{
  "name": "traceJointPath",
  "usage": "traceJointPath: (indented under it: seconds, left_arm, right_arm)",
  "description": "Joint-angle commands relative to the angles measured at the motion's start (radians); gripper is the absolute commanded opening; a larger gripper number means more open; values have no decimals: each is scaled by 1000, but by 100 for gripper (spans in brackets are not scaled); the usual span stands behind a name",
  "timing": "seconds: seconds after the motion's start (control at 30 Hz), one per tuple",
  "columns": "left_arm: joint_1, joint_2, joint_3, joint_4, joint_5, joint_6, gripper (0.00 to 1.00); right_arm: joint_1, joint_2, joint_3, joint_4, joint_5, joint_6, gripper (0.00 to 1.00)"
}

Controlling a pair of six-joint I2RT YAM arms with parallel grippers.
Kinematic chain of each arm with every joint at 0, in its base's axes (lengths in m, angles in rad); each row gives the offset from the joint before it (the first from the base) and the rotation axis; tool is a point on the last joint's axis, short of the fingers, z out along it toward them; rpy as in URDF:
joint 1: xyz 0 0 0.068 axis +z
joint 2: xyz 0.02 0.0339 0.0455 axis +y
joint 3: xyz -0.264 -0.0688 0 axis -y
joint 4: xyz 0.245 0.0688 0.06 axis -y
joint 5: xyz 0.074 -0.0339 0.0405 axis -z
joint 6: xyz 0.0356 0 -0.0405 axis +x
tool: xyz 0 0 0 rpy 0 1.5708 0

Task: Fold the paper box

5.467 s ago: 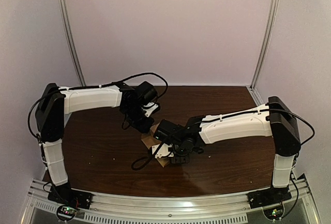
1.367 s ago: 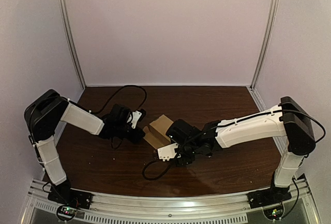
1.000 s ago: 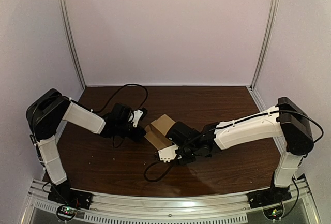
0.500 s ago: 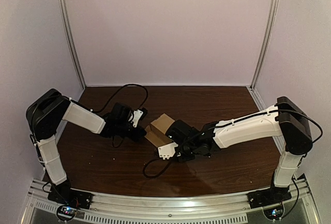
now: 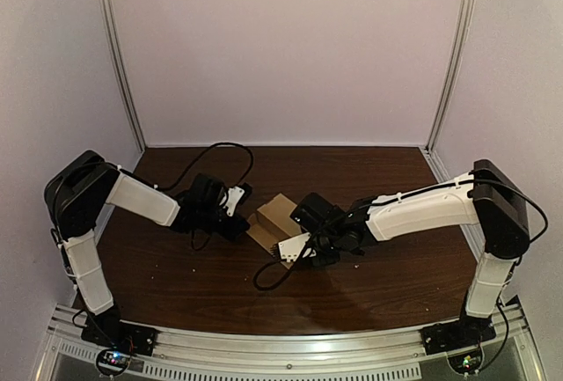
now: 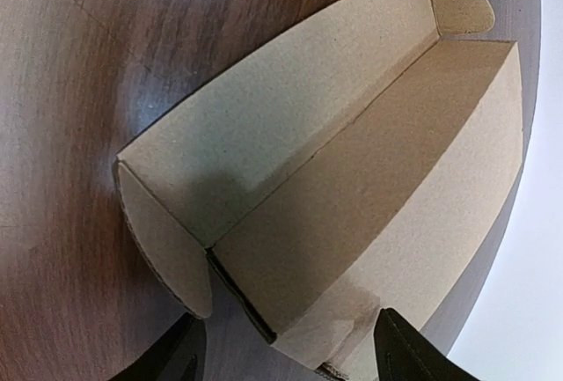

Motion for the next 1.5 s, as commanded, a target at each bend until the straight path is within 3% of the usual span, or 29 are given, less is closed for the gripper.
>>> traceJointPath:
  seconds: [0.0,0.2,0.33,0.77,1.47]
  left_arm:
    - [5,-8,27,-8,20,18,1]
    - [5,-13,36,-26,25,13,1]
    - [5,-13,41,-33,29,10,1]
    - [4,-14,63,-82,33,34,0]
    - [3,31,101,-61,27,47,5]
  right_arm:
    - [-11,-2,33,-31,-54,12,67]
    - [-11,28,52,-37,-95,41,69]
    - [-10,42,54,-46,-107,48,78]
    - [-10,47,42,-41,-91,44,60]
    - [-10,58,44,-56,-106,52,60]
